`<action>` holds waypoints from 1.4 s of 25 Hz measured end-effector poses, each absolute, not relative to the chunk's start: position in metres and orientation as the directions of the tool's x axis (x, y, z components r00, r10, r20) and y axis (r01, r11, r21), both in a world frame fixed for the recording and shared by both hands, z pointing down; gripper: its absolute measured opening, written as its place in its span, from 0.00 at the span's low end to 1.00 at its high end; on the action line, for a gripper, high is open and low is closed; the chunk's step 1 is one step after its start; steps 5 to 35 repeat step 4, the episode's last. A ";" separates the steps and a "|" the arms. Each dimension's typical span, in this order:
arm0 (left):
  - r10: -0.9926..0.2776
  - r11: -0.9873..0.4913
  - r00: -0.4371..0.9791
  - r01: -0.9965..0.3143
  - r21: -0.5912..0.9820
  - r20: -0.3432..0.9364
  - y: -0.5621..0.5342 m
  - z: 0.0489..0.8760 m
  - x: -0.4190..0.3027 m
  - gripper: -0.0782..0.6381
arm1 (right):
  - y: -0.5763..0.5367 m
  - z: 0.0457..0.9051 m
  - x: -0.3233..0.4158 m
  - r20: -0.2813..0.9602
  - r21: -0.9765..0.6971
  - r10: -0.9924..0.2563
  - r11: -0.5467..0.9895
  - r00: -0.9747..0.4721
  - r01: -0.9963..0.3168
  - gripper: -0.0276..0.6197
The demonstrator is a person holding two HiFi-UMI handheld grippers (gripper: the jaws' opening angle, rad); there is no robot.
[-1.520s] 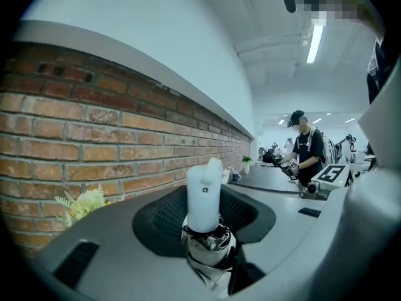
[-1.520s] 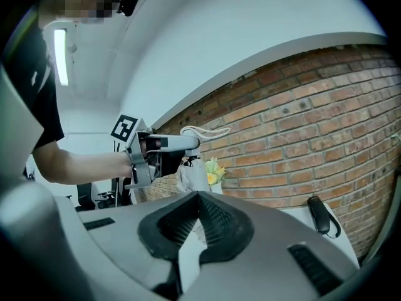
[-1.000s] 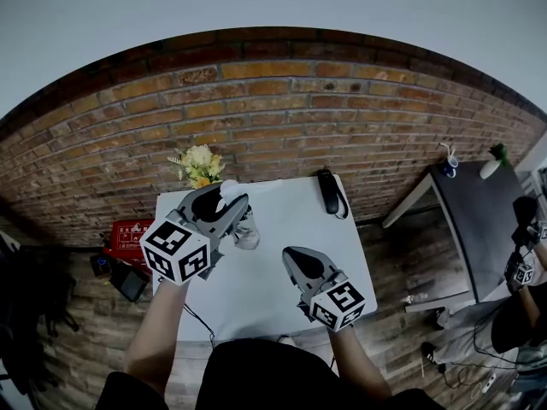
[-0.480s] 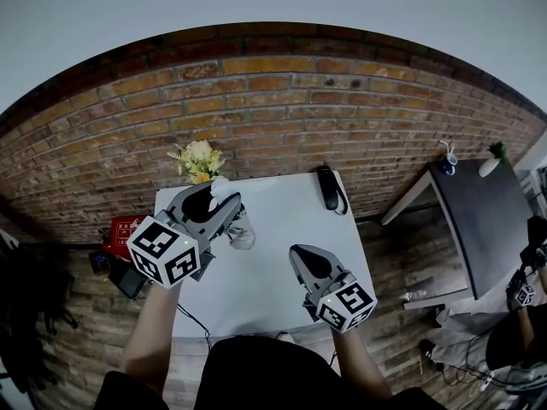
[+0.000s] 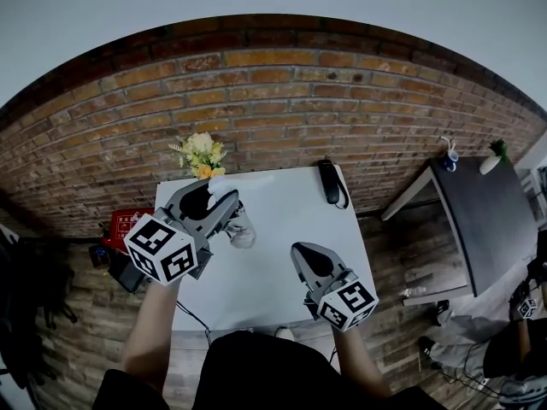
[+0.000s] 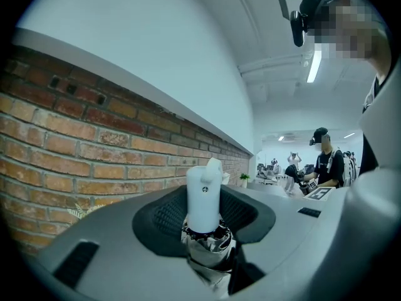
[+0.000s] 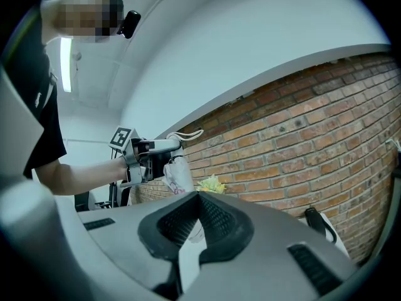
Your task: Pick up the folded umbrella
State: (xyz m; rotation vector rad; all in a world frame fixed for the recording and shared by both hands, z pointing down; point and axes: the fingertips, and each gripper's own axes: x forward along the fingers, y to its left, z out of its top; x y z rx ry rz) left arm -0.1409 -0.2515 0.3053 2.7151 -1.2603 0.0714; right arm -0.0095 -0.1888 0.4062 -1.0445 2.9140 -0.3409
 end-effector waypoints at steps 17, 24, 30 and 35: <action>-0.755 -0.637 0.647 -0.762 0.111 0.107 -0.249 0.306 -0.141 0.34 | -0.186 0.409 -0.008 0.053 -0.218 -0.638 0.743 -0.768 -0.632 0.07; -0.755 -0.637 0.647 -0.762 0.111 0.107 -0.249 0.306 -0.141 0.34 | -0.186 0.409 -0.008 0.053 -0.218 -0.638 0.743 -0.768 -0.632 0.07; -0.755 -0.637 0.647 -0.762 0.111 0.107 -0.249 0.306 -0.141 0.34 | -0.186 0.409 -0.008 0.053 -0.218 -0.638 0.743 -0.768 -0.632 0.07; -0.755 -0.637 0.647 -0.762 0.111 0.107 -0.249 0.306 -0.141 0.34 | -0.186 0.409 -0.008 0.053 -0.218 -0.638 0.743 -0.768 -0.632 0.07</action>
